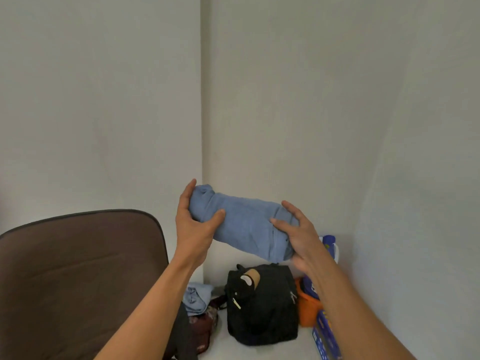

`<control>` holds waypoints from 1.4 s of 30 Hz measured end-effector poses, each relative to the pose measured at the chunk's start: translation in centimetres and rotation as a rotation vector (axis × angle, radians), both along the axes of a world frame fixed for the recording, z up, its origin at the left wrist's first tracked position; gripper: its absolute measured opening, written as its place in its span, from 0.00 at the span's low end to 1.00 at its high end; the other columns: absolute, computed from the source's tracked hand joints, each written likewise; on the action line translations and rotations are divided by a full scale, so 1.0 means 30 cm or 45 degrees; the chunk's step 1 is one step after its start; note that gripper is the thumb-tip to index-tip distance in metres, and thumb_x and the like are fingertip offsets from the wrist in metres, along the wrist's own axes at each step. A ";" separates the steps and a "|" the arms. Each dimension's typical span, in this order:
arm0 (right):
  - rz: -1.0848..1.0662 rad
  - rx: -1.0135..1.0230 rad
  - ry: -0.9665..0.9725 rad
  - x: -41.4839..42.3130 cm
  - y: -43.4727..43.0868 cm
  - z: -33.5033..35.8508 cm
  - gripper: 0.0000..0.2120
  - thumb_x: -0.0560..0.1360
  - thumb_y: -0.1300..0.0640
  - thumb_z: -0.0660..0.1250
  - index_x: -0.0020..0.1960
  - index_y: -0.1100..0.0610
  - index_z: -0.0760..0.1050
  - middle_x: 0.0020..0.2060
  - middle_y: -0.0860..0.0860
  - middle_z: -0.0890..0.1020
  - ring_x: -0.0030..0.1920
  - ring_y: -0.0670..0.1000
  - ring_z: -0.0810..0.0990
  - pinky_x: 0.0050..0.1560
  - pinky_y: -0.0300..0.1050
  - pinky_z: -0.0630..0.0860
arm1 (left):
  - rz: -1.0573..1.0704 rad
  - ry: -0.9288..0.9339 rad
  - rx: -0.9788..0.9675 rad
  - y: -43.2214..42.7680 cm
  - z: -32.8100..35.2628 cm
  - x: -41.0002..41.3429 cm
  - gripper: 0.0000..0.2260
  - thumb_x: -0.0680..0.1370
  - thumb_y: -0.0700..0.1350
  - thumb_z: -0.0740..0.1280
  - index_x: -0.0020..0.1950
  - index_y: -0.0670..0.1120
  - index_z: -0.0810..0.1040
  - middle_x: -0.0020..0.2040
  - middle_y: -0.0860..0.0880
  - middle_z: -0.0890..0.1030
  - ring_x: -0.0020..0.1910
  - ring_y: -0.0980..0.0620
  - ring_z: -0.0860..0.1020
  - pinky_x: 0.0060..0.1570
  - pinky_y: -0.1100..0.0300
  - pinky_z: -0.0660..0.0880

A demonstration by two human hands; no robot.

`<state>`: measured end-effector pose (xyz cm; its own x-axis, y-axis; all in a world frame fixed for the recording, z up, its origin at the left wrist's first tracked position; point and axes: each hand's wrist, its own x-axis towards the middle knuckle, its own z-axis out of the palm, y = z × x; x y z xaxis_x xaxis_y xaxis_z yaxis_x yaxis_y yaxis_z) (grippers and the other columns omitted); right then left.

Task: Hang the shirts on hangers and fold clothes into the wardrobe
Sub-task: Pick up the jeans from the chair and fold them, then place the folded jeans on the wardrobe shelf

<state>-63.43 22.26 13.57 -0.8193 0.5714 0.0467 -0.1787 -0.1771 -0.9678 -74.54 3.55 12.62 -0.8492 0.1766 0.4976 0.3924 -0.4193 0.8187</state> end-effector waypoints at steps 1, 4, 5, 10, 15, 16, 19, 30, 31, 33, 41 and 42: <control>-0.013 0.042 0.047 0.018 0.008 -0.003 0.28 0.70 0.62 0.77 0.66 0.45 0.76 0.67 0.51 0.74 0.61 0.53 0.77 0.51 0.47 0.80 | -0.029 0.013 -0.028 -0.011 0.004 0.011 0.39 0.67 0.41 0.78 0.74 0.59 0.68 0.70 0.57 0.74 0.69 0.56 0.73 0.63 0.52 0.75; 0.018 0.102 0.230 0.088 0.047 0.010 0.36 0.59 0.52 0.84 0.65 0.44 0.78 0.66 0.48 0.75 0.62 0.52 0.78 0.53 0.48 0.81 | -0.192 -0.094 -0.074 -0.071 0.047 0.024 0.35 0.69 0.53 0.76 0.73 0.64 0.68 0.68 0.54 0.77 0.64 0.52 0.78 0.54 0.48 0.80; 0.038 0.116 0.292 0.117 0.064 0.020 0.38 0.56 0.51 0.85 0.65 0.44 0.79 0.66 0.48 0.76 0.62 0.52 0.79 0.54 0.49 0.81 | -0.323 -0.208 -0.075 -0.094 0.074 0.028 0.29 0.71 0.56 0.73 0.71 0.63 0.70 0.67 0.52 0.78 0.62 0.50 0.80 0.52 0.45 0.80; 0.090 0.331 0.258 0.257 0.067 0.040 0.32 0.63 0.62 0.78 0.65 0.46 0.78 0.64 0.49 0.80 0.60 0.50 0.81 0.53 0.46 0.81 | -0.716 -0.625 -0.580 -0.109 0.119 0.097 0.18 0.69 0.61 0.73 0.54 0.53 0.86 0.57 0.48 0.85 0.55 0.47 0.83 0.55 0.49 0.76; 0.021 0.419 0.077 0.418 0.032 -0.054 0.27 0.63 0.58 0.82 0.59 0.43 0.82 0.62 0.52 0.80 0.60 0.52 0.81 0.57 0.51 0.80 | -0.457 -0.393 -0.715 -0.080 -0.043 0.215 0.40 0.58 0.53 0.84 0.68 0.63 0.74 0.63 0.51 0.76 0.60 0.49 0.79 0.54 0.51 0.80; -0.044 0.390 0.065 0.455 0.018 -0.073 0.23 0.62 0.54 0.81 0.56 0.43 0.83 0.61 0.52 0.81 0.59 0.52 0.82 0.57 0.52 0.80 | -0.438 -0.310 -0.711 -0.085 -0.068 0.244 0.39 0.58 0.54 0.85 0.66 0.65 0.74 0.64 0.53 0.76 0.63 0.50 0.77 0.58 0.50 0.79; -0.256 0.402 0.001 0.576 -0.043 -0.113 0.22 0.59 0.44 0.82 0.50 0.46 0.83 0.57 0.50 0.83 0.57 0.51 0.83 0.58 0.56 0.80 | -0.388 -0.102 -0.700 -0.109 -0.117 0.362 0.34 0.61 0.51 0.84 0.64 0.64 0.77 0.64 0.57 0.76 0.66 0.55 0.74 0.65 0.48 0.75; -0.372 0.486 0.007 1.062 -0.318 -0.203 0.20 0.68 0.56 0.80 0.56 0.41 0.81 0.61 0.44 0.80 0.61 0.46 0.79 0.62 0.53 0.79 | -0.361 0.015 -0.707 -0.343 -0.151 0.831 0.29 0.63 0.50 0.83 0.62 0.58 0.80 0.62 0.60 0.79 0.59 0.68 0.75 0.51 0.70 0.75; -0.385 0.475 0.007 1.098 -0.347 -0.203 0.21 0.68 0.56 0.80 0.58 0.41 0.81 0.61 0.44 0.79 0.61 0.46 0.79 0.62 0.53 0.79 | -0.368 0.023 -0.715 -0.362 -0.151 0.861 0.29 0.63 0.50 0.83 0.62 0.58 0.80 0.62 0.59 0.79 0.59 0.67 0.76 0.51 0.70 0.75; -0.423 0.458 0.010 1.171 -0.403 -0.192 0.23 0.69 0.57 0.79 0.61 0.42 0.79 0.61 0.41 0.79 0.61 0.44 0.79 0.62 0.51 0.79 | -0.375 0.045 -0.743 -0.393 -0.147 0.915 0.30 0.62 0.51 0.83 0.62 0.57 0.80 0.62 0.58 0.79 0.61 0.63 0.76 0.56 0.67 0.75; -0.677 0.468 0.007 1.531 -0.639 -0.133 0.28 0.70 0.57 0.78 0.68 0.45 0.75 0.62 0.38 0.76 0.60 0.38 0.77 0.58 0.39 0.79 | -0.577 0.212 -0.725 -0.467 -0.088 1.166 0.32 0.63 0.49 0.83 0.65 0.54 0.78 0.60 0.60 0.76 0.53 0.76 0.73 0.46 0.76 0.72; -0.726 0.488 0.002 1.582 -0.679 -0.134 0.29 0.70 0.56 0.78 0.69 0.45 0.74 0.63 0.37 0.75 0.60 0.37 0.77 0.58 0.39 0.79 | -0.617 0.224 -0.711 -0.484 -0.092 1.202 0.33 0.62 0.50 0.83 0.65 0.55 0.78 0.60 0.60 0.76 0.55 0.73 0.74 0.50 0.74 0.72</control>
